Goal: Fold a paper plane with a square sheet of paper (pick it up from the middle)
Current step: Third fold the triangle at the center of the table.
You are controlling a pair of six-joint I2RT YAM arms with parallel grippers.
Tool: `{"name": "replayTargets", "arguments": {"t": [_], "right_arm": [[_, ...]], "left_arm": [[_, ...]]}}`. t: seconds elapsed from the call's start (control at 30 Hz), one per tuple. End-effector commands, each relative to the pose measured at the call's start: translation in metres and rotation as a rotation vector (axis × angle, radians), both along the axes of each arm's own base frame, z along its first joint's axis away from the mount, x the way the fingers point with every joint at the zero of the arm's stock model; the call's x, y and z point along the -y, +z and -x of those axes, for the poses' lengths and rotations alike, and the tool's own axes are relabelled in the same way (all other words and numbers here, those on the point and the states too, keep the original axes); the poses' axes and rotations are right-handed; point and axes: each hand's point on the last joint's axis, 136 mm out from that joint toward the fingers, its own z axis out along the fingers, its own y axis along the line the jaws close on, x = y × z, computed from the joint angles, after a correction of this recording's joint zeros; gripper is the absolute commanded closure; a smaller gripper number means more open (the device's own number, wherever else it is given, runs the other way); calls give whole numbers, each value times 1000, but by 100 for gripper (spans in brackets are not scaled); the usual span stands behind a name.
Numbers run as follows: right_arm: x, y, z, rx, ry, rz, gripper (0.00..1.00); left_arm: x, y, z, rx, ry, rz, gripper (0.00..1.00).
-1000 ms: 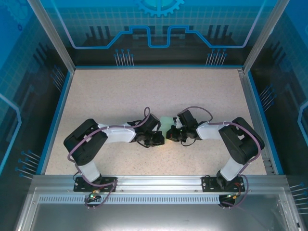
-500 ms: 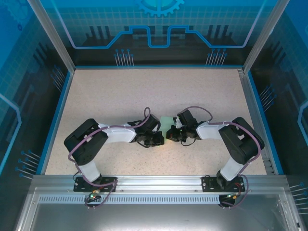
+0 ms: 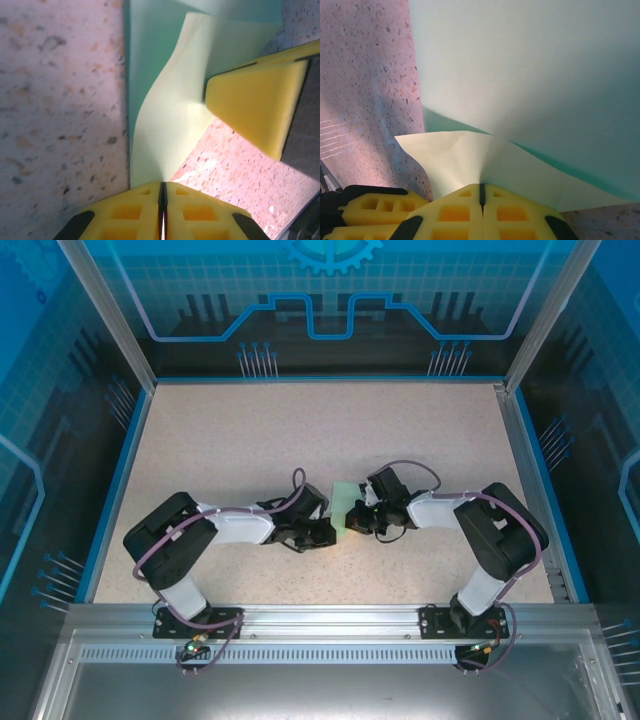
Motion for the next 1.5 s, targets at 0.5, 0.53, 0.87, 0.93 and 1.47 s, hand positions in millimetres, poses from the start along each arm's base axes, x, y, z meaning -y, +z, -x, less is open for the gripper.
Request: {"name": "replayTargets", "arguments": {"t": [0.5,0.53,0.87,0.93,1.47], "right_arm": [[14,-23,6,-57,-23,91,100],[14,-23,6,-58,-23,89,100],[12,-19,5,-53,-19,76,100],[11,-17,4,-47,-17,70,100],[-21,18,11,56,84,0,100]], "left_arm": [[8,43,-13,92,23,60,85],[10,40,-15,88,21,54,85],[-4,6,-21,66,54,-72,89],[-4,2,-15,44,47,-66,89],[-16,-19,-1,-21,52,-112,95]]}}
